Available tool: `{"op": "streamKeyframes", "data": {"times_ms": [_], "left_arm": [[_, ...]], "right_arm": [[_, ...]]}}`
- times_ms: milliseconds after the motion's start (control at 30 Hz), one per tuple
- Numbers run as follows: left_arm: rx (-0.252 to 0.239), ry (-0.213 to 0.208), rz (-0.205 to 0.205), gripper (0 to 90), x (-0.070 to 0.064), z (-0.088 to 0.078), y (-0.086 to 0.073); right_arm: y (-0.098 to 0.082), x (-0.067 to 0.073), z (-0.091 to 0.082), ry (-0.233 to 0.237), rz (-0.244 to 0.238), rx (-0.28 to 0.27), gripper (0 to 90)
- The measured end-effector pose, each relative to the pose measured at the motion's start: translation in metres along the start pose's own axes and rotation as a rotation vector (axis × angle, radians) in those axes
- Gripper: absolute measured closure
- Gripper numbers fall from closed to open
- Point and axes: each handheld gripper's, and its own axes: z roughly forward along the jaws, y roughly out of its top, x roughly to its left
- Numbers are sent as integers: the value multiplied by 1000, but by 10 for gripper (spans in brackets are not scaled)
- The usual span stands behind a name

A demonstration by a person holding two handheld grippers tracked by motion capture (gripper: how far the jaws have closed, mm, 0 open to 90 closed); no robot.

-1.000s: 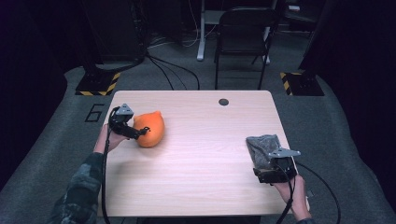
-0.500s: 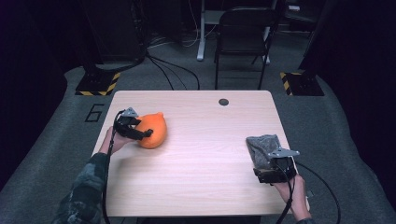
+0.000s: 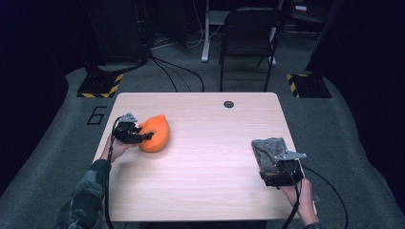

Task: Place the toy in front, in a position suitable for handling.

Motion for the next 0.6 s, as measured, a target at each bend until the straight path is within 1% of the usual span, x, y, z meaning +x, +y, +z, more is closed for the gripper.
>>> {"op": "streamKeyframes", "data": {"times_ms": [33, 67, 100, 167, 233, 267, 300, 367, 400, 433, 467, 500, 533, 567, 600], "left_arm": [[-3, 5, 1, 571, -1, 0, 0], [2, 18, 4, 584, -2, 0, 1], [12, 23, 11, 605, -3, 0, 2], [15, 45, 36, 614, -7, -1, 2], [-3, 49, 37, 624, -8, 0, 0], [-17, 51, 29, 626, -8, -1, -2], [-22, 48, 26, 627, -8, -1, -3], [-50, 50, 6, 632, -8, -2, -6], [-41, 50, 19, 635, -8, -4, -6], [-49, 55, 19, 639, -9, -5, -6], [-51, 65, 33, 646, -10, -6, -5], [-65, 90, 47, 652, -12, -7, -6], [-74, 113, 66, 663, -15, -7, -7], [-79, 117, 71, 668, -16, -7, -8], [-88, 116, 63, 669, -17, -7, -9]], "right_arm": [[0, 0, 0, 0, -1, -2, 68], [0, 0, 0, -7, 0, 1, 70], [-1, 0, -1, -15, 1, 4, 71], [-1, 1, -1, -24, 10, -1, 71], [-1, 1, -1, -22, 2, 8, 71], [-1, 1, 0, -18, 11, 6, 71], [-1, 0, 0, -22, 0, 8, 71], [-1, 0, 0, -21, 15, 16, 71], [-1, 0, 1, -23, 15, 15, 71], [-1, 0, 2, -29, 17, 13, 71], [-1, -1, 1, -23, 11, 16, 72], [-1, -1, 2, -31, 10, 17, 72], [-2, -1, 3, -28, 6, 19, 74], [-2, -1, 3, -29, 7, 22, 75], [-2, -1, 3, -29, 4, 24, 75]]}}
